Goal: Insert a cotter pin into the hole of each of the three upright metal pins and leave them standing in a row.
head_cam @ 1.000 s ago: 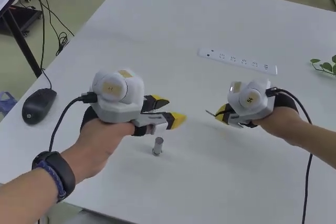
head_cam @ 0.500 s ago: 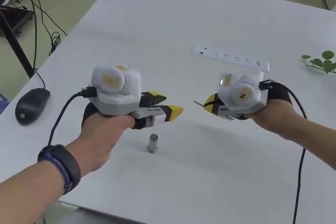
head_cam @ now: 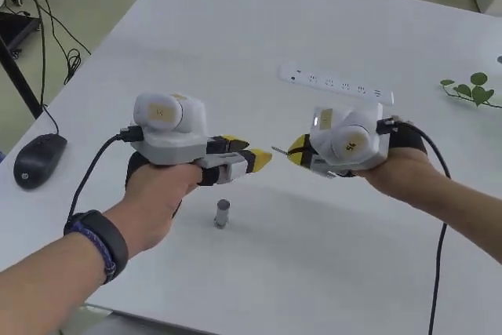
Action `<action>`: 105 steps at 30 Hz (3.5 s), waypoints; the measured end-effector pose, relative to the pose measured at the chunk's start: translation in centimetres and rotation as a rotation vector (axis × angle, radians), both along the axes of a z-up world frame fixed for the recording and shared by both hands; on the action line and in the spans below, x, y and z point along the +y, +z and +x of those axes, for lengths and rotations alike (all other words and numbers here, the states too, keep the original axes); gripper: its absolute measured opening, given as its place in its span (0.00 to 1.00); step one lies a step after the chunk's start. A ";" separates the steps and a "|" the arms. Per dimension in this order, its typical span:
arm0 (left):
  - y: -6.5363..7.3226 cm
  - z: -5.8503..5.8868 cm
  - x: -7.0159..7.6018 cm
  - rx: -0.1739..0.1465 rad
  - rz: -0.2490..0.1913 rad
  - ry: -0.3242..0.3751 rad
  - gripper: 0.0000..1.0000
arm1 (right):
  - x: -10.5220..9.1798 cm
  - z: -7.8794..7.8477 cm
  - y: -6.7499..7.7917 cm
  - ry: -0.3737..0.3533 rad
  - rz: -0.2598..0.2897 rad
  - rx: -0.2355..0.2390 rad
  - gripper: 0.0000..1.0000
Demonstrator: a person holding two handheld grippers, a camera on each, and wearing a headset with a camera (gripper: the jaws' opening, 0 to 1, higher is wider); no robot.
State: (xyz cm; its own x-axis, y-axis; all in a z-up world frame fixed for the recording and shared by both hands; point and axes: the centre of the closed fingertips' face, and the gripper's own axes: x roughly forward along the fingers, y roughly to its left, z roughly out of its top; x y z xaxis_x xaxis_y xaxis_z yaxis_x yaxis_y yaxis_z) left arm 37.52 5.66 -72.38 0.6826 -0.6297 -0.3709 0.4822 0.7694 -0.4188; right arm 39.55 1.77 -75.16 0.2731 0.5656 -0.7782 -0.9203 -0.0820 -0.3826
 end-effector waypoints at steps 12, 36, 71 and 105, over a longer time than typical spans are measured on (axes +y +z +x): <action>0.3 0.2 -0.5 0.023 -0.075 0.010 0.19 | 1.3 -1.1 0.9 0.041 0.014 -0.023 0.02; 0.7 0.2 -0.9 0.061 -0.191 0.033 0.04 | 2.2 -2.1 2.2 0.086 0.033 -0.043 0.02; 1.3 -0.3 -0.8 0.054 -0.224 0.002 0.00 | 2.6 -2.3 2.6 0.087 0.054 -0.039 0.05; 2.1 -3.5 -3.1 -0.099 -0.097 -0.284 0.00 | 0.8 -5.5 1.6 0.082 0.084 0.221 0.08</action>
State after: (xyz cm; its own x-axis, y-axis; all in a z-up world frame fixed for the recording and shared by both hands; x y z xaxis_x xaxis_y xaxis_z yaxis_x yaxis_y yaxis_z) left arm 33.98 2.56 -70.29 0.5044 -0.8292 -0.2408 0.7139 0.5574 -0.4238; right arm 34.09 2.59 -73.53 0.0516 0.6444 -0.7630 -0.9740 -0.1363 -0.1810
